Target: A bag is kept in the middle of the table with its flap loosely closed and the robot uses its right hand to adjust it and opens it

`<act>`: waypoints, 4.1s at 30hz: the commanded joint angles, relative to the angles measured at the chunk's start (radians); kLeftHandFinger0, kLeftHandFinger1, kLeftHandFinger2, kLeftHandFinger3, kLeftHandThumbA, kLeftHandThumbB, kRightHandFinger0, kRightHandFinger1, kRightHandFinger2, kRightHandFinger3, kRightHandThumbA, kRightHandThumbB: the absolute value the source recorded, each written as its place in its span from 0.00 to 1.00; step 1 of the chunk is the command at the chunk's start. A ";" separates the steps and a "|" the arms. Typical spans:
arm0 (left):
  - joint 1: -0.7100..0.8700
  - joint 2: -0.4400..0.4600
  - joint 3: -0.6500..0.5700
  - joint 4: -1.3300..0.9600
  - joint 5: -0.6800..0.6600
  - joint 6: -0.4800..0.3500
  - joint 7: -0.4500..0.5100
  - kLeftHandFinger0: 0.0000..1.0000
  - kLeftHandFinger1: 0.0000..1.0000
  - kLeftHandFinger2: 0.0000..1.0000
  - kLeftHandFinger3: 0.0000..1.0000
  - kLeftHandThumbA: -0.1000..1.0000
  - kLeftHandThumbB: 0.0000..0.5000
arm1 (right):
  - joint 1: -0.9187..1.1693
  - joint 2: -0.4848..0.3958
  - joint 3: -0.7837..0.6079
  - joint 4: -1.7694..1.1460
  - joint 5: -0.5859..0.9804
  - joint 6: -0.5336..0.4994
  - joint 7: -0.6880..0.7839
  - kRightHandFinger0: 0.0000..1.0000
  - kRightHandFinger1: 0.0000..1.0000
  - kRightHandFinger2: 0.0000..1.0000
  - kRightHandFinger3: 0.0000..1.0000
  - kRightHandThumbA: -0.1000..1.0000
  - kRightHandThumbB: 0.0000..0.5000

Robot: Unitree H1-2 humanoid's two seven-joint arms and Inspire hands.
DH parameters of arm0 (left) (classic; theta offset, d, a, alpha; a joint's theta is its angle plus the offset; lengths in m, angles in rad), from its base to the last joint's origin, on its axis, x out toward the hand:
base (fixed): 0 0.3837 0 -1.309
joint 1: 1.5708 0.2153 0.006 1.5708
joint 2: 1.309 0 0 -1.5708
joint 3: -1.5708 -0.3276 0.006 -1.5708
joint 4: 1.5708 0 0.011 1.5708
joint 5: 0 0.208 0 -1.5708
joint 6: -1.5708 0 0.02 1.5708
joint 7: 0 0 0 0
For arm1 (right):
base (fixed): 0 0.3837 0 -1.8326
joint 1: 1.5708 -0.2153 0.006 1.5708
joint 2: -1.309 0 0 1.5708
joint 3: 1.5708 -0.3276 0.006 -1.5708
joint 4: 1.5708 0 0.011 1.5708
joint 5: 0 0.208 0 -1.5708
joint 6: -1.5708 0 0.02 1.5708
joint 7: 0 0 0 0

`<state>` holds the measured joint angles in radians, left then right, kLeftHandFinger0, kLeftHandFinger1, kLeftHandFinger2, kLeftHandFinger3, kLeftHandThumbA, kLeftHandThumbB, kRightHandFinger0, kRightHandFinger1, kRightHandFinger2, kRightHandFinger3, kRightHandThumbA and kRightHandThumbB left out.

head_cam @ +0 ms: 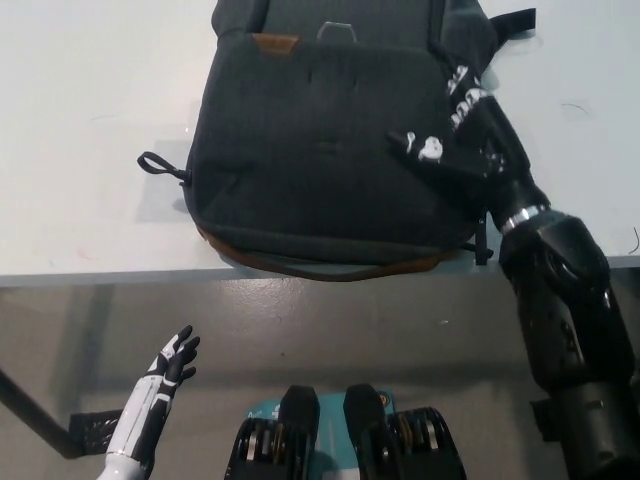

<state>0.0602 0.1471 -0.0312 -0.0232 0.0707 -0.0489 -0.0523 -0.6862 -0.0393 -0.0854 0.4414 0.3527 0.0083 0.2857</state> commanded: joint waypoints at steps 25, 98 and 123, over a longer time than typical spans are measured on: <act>-0.027 0.011 0.003 -0.004 -0.001 -0.039 -0.008 1.00 1.00 1.00 1.00 1.00 0.01 | 0.058 0.053 0.004 -0.203 -0.211 0.038 -0.250 0.02 0.41 0.74 0.71 0.00 0.20; -0.115 0.029 0.019 0.011 -0.010 -0.017 -0.019 1.00 1.00 1.00 1.00 1.00 0.00 | 0.685 -0.016 0.044 -0.431 -0.291 -0.353 -0.333 1.00 1.00 1.00 1.00 1.00 0.60; -0.125 0.031 0.019 0.018 -0.002 -0.043 -0.013 1.00 1.00 1.00 1.00 1.00 0.00 | 0.711 0.115 0.091 -0.354 -0.087 -0.238 -0.072 1.00 1.00 1.00 1.00 1.00 0.59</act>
<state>-0.0260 0.1543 -0.0189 0.0118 0.0673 -0.0477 -0.0561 0.0451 0.0605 0.0171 0.0826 0.0850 -0.1600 0.1242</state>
